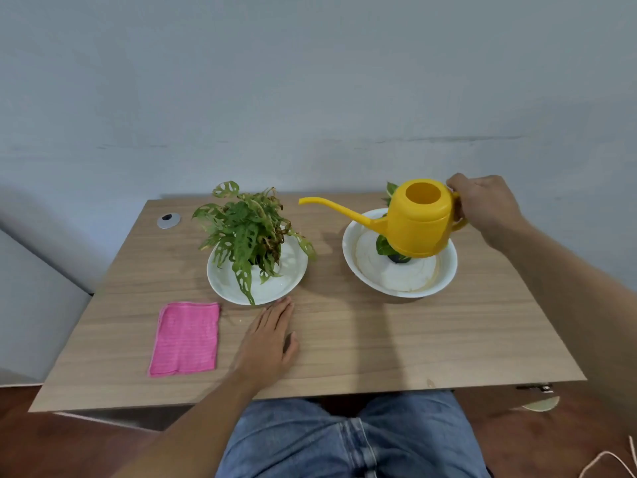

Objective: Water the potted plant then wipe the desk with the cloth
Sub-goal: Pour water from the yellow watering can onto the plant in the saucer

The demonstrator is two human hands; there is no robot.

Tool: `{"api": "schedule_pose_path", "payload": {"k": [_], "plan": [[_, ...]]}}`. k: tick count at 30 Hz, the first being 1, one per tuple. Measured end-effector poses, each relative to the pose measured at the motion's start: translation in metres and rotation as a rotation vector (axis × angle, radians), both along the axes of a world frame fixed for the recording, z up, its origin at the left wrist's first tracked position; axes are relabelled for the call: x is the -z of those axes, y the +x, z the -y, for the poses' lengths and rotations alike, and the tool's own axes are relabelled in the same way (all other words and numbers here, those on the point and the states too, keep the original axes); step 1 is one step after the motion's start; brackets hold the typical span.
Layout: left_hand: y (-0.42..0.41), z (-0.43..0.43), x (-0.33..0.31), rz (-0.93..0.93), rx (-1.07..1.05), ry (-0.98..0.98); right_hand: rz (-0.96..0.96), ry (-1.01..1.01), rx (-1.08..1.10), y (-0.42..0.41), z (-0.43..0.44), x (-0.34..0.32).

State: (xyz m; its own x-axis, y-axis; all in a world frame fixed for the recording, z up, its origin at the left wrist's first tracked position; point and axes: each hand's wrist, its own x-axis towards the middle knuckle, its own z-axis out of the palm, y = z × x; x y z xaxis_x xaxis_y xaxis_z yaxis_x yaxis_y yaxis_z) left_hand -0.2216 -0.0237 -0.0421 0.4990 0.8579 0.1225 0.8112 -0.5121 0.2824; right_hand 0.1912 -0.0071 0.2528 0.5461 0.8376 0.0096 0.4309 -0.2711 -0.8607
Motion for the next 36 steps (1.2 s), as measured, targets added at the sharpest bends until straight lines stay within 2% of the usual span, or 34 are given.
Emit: {"api": "schedule_pose_path", "payload": {"k": [6,8,17,23,28,36], "plan": [[0.017,-0.003,-0.001,-0.049,0.033,0.053,0.001,0.044,0.054,0.042,0.046,0.023],[0.025,-0.005,-0.002,-0.058,0.068,0.058,-0.056,0.053,0.106,0.052,0.061,0.030],[0.075,-0.008,-0.004,-0.074,0.210,-0.004,-0.116,0.049,0.360,0.101,0.116,0.064],[0.111,-0.006,-0.005,-0.063,0.329,-0.074,-0.103,0.001,0.403,0.113,0.144,0.085],[0.139,-0.002,-0.008,-0.047,0.417,-0.105,-0.251,-0.008,0.625,0.129,0.160,0.110],[0.172,-0.003,-0.007,-0.033,0.490,-0.112,-0.330,-0.063,0.674,0.139,0.180,0.144]]}}
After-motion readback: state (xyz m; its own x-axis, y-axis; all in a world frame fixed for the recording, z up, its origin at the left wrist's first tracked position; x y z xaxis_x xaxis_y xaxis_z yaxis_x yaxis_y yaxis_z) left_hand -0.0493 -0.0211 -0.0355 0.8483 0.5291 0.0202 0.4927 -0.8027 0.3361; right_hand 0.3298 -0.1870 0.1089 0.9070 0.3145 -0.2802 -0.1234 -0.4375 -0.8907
